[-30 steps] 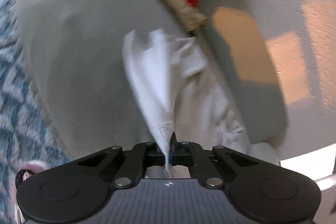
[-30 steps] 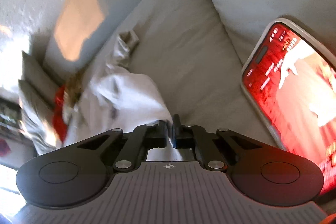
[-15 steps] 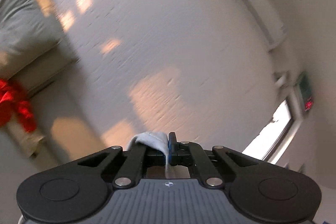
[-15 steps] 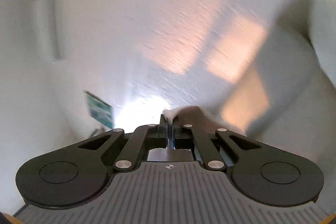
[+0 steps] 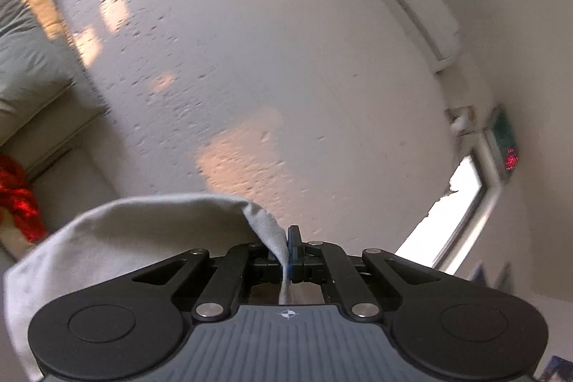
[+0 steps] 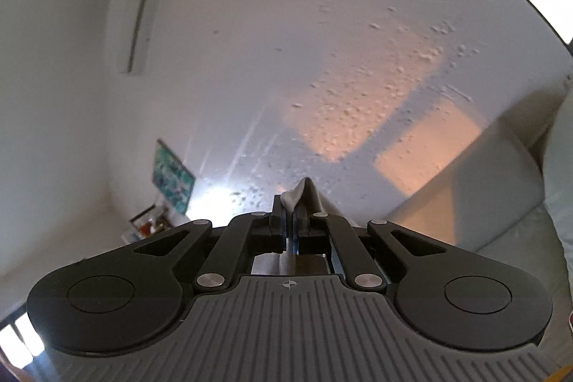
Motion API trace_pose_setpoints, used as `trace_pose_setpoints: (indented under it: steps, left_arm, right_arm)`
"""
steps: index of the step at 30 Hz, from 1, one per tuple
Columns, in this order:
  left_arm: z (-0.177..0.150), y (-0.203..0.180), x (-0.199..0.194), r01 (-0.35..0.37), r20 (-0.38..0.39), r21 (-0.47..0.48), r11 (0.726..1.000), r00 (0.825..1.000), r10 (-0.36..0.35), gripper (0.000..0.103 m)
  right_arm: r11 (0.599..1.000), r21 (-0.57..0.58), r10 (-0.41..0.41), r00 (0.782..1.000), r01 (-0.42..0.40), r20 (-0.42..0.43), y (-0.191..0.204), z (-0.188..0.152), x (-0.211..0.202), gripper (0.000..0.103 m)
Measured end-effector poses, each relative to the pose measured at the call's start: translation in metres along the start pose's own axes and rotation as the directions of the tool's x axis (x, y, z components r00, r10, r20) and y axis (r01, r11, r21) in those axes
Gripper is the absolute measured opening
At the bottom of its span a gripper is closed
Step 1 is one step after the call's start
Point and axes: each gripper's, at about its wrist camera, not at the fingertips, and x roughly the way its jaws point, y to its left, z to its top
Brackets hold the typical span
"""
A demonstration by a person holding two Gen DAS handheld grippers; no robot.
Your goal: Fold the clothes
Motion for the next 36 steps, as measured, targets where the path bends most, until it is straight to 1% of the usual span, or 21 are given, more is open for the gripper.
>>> trace_pose_setpoints:
  steps: [2, 3, 4, 5, 7, 8, 9, 10, 12, 14, 16, 19, 21, 23, 25, 27, 28, 31, 33, 35, 36]
  left_arm:
    - [-0.002, 0.022, 0.031, -0.092, -0.062, 0.019, 0.996, 0.994, 0.093, 0.000]
    - [-0.002, 0.034, 0.047, -0.143, -0.094, 0.031, 0.989, 0.985, 0.145, 0.000]
    - [-0.003, 0.047, 0.068, -0.195, -0.132, 0.038, 0.980, 0.971, 0.198, 0.000]
    - [-0.004, 0.063, 0.096, -0.249, -0.182, 0.033, 0.968, 0.951, 0.251, 0.000]
    - [-0.004, 0.091, 0.150, -0.339, -0.266, 0.039, 0.940, 0.903, 0.337, 0.000]
    - [0.001, 0.093, 0.171, -0.344, -0.273, 0.058, 0.937, 0.898, 0.346, 0.000]
    - [0.007, 0.090, 0.190, -0.334, -0.266, 0.081, 0.939, 0.901, 0.344, 0.000]
    - [0.016, 0.080, 0.200, -0.299, -0.234, 0.109, 0.948, 0.919, 0.317, 0.000]
    - [0.031, 0.058, 0.208, -0.229, -0.164, 0.161, 0.960, 0.953, 0.255, 0.000]
    - [0.042, 0.043, 0.214, -0.192, -0.126, 0.191, 0.963, 0.968, 0.218, 0.000]
    - [0.036, 0.046, 0.216, -0.188, -0.125, 0.189, 0.964, 0.969, 0.214, 0.000]
    - [0.013, 0.066, 0.216, -0.210, -0.138, 0.185, 0.960, 0.962, 0.237, 0.000]
    - [-0.011, 0.089, 0.214, -0.242, -0.154, 0.185, 0.953, 0.950, 0.271, 0.000]
    - [-0.042, 0.120, 0.205, -0.279, -0.197, 0.160, 0.947, 0.931, 0.308, 0.000]
    - [-0.076, 0.153, 0.192, -0.330, -0.251, 0.134, 0.934, 0.901, 0.354, 0.000]
    - [-0.105, 0.185, 0.180, -0.385, -0.299, 0.100, 0.918, 0.868, 0.397, 0.000]
    - [-0.119, 0.201, 0.172, -0.418, -0.324, 0.080, 0.905, 0.847, 0.420, 0.000]
    - [-0.156, 0.241, 0.145, -0.514, -0.385, 0.009, 0.858, 0.790, 0.478, 0.000]
    - [-0.172, 0.257, 0.129, -0.560, -0.414, -0.022, 0.828, 0.759, 0.503, 0.000]
    - [-0.181, 0.262, 0.120, -0.587, -0.431, -0.014, 0.810, 0.734, 0.525, 0.000]
    - [-0.182, 0.260, 0.117, -0.592, -0.435, 0.007, 0.806, 0.724, 0.536, 0.000]
  right_arm:
    - [0.999, 0.030, -0.039, 0.999, 0.040, -0.017, -0.015, 0.001, 0.017, 0.003]
    - [0.996, 0.036, -0.083, 0.996, 0.085, -0.038, -0.027, -0.002, 0.033, 0.003]
    - [0.991, 0.042, -0.128, 0.990, 0.130, -0.059, -0.039, -0.005, 0.050, 0.003]
    - [0.982, 0.050, -0.177, 0.980, 0.182, -0.087, -0.053, -0.011, 0.071, 0.003]
    - [0.954, 0.068, -0.277, 0.946, 0.291, -0.166, -0.087, -0.022, 0.129, 0.003]
    - [0.938, 0.085, -0.316, 0.929, 0.336, -0.194, -0.104, -0.021, 0.159, 0.003]
    - [0.921, 0.100, -0.350, 0.911, 0.378, -0.220, -0.119, -0.020, 0.188, 0.003]
    - [0.915, 0.103, -0.360, 0.906, 0.389, -0.224, -0.123, -0.014, 0.206, 0.003]
    - [0.923, 0.088, -0.356, 0.918, 0.374, -0.173, -0.115, 0.006, 0.228, 0.003]
    - [0.941, 0.038, -0.331, 0.938, 0.336, -0.099, -0.099, 0.028, 0.228, 0.002]
    - [0.953, -0.013, -0.303, 0.953, 0.302, -0.030, -0.084, 0.050, 0.228, 0.002]
    - [0.954, -0.032, -0.300, 0.953, 0.299, -0.036, -0.093, 0.055, 0.227, 0.003]
    - [0.945, -0.032, -0.326, 0.943, 0.324, -0.073, -0.110, 0.044, 0.227, 0.003]
    - [0.933, -0.008, -0.358, 0.924, 0.360, -0.133, -0.139, 0.020, 0.226, 0.003]
    - [0.914, 0.034, -0.390, 0.900, 0.404, -0.196, -0.176, -0.006, 0.231, 0.003]
    - [0.884, 0.068, -0.432, 0.865, 0.462, -0.255, -0.214, -0.038, 0.228, 0.003]
    - [0.868, 0.085, -0.450, 0.847, 0.490, -0.283, -0.232, -0.053, 0.226, 0.003]
    - [0.811, 0.138, -0.493, 0.792, 0.568, -0.360, -0.279, -0.098, 0.208, 0.003]
    - [0.776, 0.156, -0.516, 0.758, 0.611, -0.399, -0.302, -0.124, 0.194, 0.003]
    - [0.745, 0.164, -0.534, 0.726, 0.646, -0.433, -0.318, -0.144, 0.182, 0.003]
    - [0.737, 0.159, -0.540, 0.714, 0.657, -0.445, -0.321, -0.150, 0.179, 0.003]
